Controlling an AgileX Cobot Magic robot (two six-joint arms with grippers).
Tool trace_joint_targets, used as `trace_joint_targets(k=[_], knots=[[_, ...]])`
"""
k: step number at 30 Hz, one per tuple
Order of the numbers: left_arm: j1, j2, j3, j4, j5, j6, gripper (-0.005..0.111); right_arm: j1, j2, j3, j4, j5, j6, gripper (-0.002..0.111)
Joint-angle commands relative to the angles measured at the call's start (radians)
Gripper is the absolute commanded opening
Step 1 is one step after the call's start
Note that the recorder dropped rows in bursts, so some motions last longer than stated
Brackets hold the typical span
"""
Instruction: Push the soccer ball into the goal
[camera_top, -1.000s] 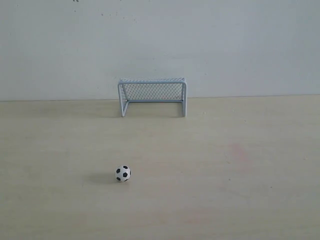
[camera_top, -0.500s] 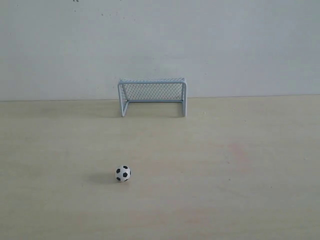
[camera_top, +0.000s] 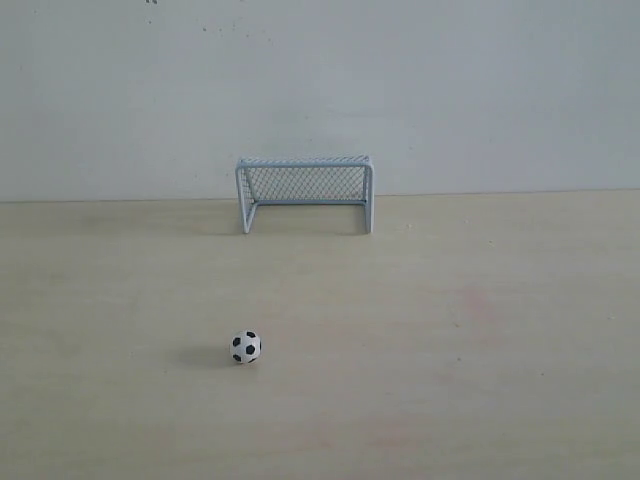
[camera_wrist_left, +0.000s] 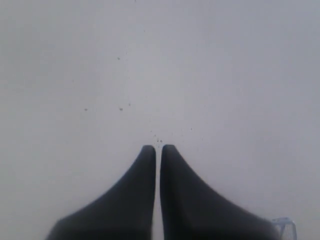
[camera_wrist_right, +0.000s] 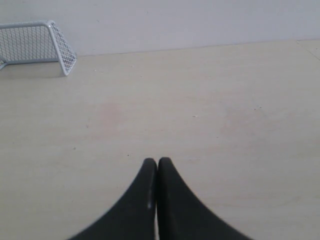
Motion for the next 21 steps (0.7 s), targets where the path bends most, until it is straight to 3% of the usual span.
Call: trace_joint_targets(k=[1, 9, 14, 21], knots=[[-0.005, 0.051, -0.083, -0.002, 0.023, 0.027, 0.004, -0.001, -0.005, -0.001, 0.000, -0.005, 0.001, 0.000], [-0.005, 0.345, -0.304, -0.007, 0.413, 0.024, 0.004, -0.001, -0.005, -0.001, 0.000, -0.005, 0.001, 0.000], [-0.005, 0.466, -0.347, -0.005, 0.314, 0.024, 0.004, -0.001, -0.005, -0.001, 0.000, -0.005, 0.001, 0.000], [-0.005, 0.492, -0.347, -0.005, 0.176, 0.024, 0.004, -0.001, -0.005, -0.001, 0.000, -0.005, 0.001, 0.000]])
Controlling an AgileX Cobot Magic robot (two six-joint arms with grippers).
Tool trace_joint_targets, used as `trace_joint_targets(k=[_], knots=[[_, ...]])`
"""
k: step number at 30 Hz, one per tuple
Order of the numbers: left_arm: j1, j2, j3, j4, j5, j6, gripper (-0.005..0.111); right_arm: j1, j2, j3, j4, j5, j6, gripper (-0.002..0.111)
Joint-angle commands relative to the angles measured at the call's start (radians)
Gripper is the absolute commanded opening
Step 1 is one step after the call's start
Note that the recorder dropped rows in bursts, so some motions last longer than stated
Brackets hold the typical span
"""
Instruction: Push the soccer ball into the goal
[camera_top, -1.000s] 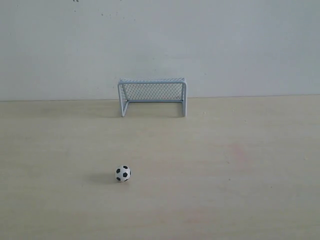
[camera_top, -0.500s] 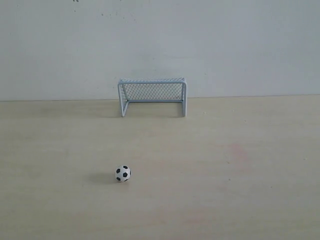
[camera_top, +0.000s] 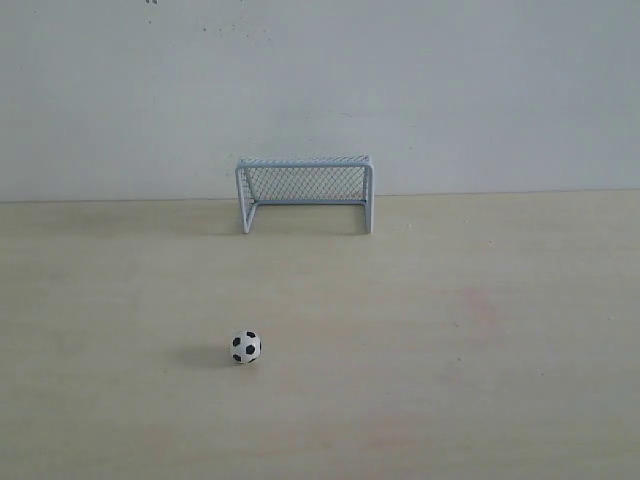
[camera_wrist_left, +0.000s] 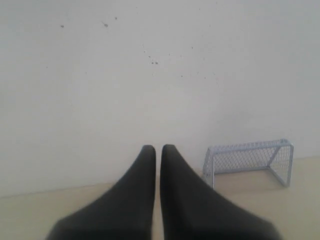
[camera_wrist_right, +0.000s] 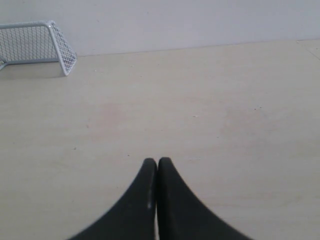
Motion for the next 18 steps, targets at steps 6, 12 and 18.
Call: trace_joint_targets(k=[6, 12, 18], knots=[[-0.005, 0.005, -0.007, -0.005, -0.100, 0.005, 0.004, -0.001, -0.005, -0.001, -0.002, -0.005, 0.001, 0.000], [-0.005, 0.005, -0.007, -0.005, -0.089, 0.005, 0.004, -0.001, -0.005, -0.001, -0.002, -0.005, 0.001, 0.000], [-0.005, 0.007, -0.007, -0.005, -0.098, 0.005, 0.004, -0.001, -0.005, -0.001, -0.002, -0.005, 0.001, 0.000]])
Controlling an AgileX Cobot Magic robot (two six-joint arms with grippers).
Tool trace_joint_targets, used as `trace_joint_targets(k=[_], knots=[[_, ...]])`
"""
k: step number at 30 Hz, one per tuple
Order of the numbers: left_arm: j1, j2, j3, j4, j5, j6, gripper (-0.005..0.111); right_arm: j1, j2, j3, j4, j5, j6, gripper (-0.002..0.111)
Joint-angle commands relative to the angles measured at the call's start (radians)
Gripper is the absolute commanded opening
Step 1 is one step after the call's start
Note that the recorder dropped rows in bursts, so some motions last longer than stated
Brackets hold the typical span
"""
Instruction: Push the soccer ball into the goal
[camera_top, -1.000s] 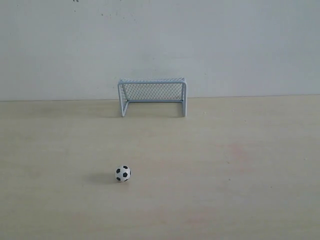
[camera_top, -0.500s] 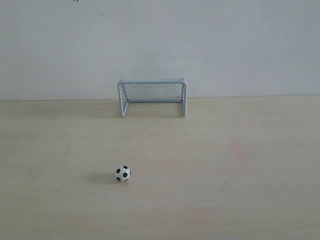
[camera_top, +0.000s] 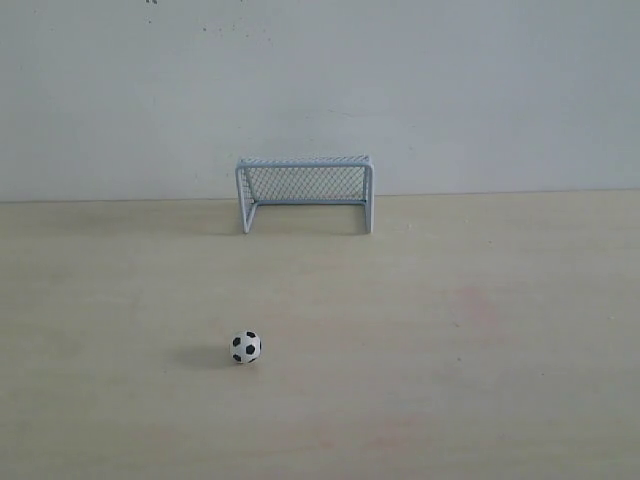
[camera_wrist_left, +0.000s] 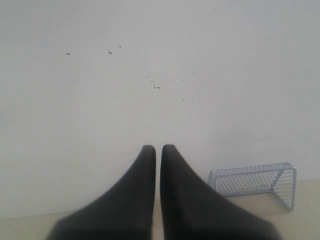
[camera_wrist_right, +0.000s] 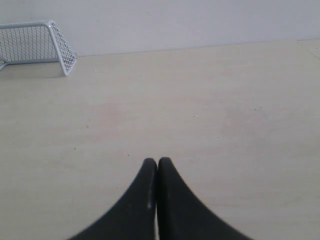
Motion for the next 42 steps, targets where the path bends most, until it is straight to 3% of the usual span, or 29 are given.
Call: trace_joint_targets(k=[1, 15, 20, 25, 27, 35, 42], knots=[[-0.005, 0.010, -0.007, -0.005, -0.015, 0.005, 0.004, -0.001, -0.005, -0.001, -0.002, -0.005, 0.001, 0.000], [-0.005, 0.157, -0.019, -0.008, -0.027, -0.018, 0.004, -0.001, -0.005, -0.001, -0.002, -0.009, 0.001, 0.000], [-0.005, 0.251, -0.193, -0.008, 0.182, -0.018, 0.004, -0.001, -0.005, -0.001, -0.002, -0.009, 0.001, 0.000], [-0.005, 0.343, -0.322, -0.004, 0.232, 0.009, 0.004, -0.001, -0.005, -0.001, -0.002, -0.009, 0.001, 0.000], [-0.005, 0.372, -0.323, -0.004, 0.255, 0.069, 0.004, -0.001, -0.005, -0.001, -0.002, -0.009, 0.001, 0.000], [-0.005, 0.522, -0.323, -0.011, 0.521, 0.663, 0.004, -0.001, -0.005, -0.001, -0.002, -0.009, 0.001, 0.000], [-0.005, 0.606, -0.323, -0.189, 0.634, 0.871, 0.004, -0.001, -0.005, -0.001, -0.002, -0.009, 0.001, 0.000]])
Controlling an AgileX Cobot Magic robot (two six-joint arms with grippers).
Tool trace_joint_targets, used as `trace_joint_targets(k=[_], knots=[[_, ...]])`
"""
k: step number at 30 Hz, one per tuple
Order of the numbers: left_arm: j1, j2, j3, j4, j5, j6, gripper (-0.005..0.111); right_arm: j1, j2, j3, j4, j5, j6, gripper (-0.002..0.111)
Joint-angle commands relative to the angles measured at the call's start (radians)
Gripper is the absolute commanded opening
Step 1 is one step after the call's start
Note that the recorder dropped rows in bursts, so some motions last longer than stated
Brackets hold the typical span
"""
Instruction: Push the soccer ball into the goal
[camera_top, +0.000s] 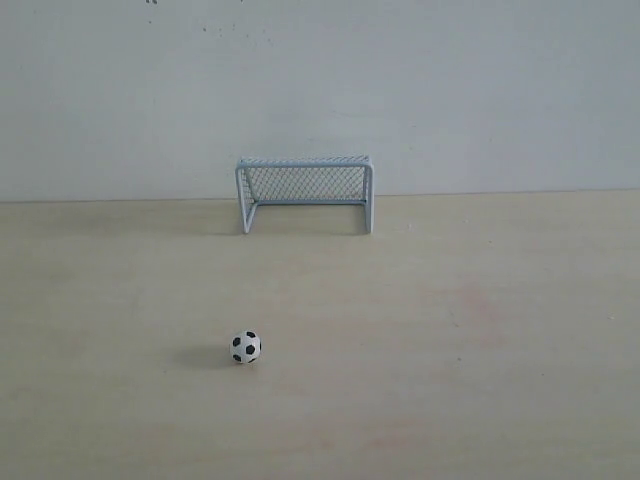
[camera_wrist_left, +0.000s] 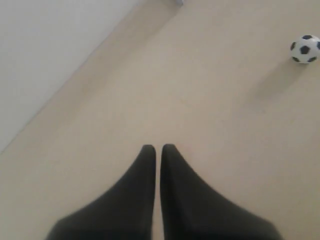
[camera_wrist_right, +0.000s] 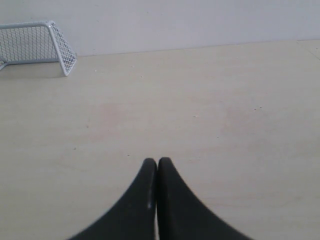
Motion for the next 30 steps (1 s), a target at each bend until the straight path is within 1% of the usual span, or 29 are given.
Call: trace_joint_targets(k=[1, 4, 6, 8, 10, 14, 17, 20, 23, 25, 30], knots=[[-0.005, 0.059, -0.005, -0.162, 0.107, 0.206, 0.004, -0.001, -0.005, -0.001, -0.002, -0.009, 0.001, 0.000], [-0.008, 0.104, -0.005, -0.310, 0.198, 0.422, 0.004, -0.001, -0.005, -0.001, -0.002, -0.009, 0.001, 0.000], [-0.025, 0.129, -0.005, -0.397, 0.238, 0.550, 0.004, -0.001, -0.005, -0.001, -0.002, -0.009, 0.001, 0.000], [-0.046, 0.152, -0.005, -0.462, 0.259, 0.637, 0.004, -0.001, -0.005, -0.001, -0.002, -0.009, 0.001, 0.000], [-0.071, 0.176, -0.006, -0.478, 0.263, 0.686, 0.004, -0.001, -0.005, -0.001, -0.002, -0.009, 0.001, 0.000], [-0.110, 0.223, -0.012, -0.430, 0.254, 0.689, 0.004, -0.001, -0.005, -0.001, -0.002, -0.009, 0.001, 0.000], [-0.134, 0.265, -0.036, -0.383, 0.275, 0.673, 0.004, -0.001, -0.005, -0.001, -0.002, -0.011, 0.001, 0.000], [-0.166, 0.309, -0.073, -0.362, 0.286, 0.667, 0.004, -0.001, -0.005, -0.001, -0.002, -0.011, 0.001, 0.000], [-0.208, 0.359, -0.127, -0.303, 0.302, 0.624, 0.004, -0.001, -0.005, -0.001, -0.002, -0.011, 0.001, 0.000], [-0.236, 0.395, -0.167, -0.215, 0.326, 0.582, 0.004, -0.001, -0.005, -0.001, -0.002, -0.011, 0.001, 0.000], [-0.307, 0.510, -0.275, 0.075, 0.433, 0.418, 0.004, -0.001, -0.005, -0.001, -0.002, -0.011, 0.001, 0.000]])
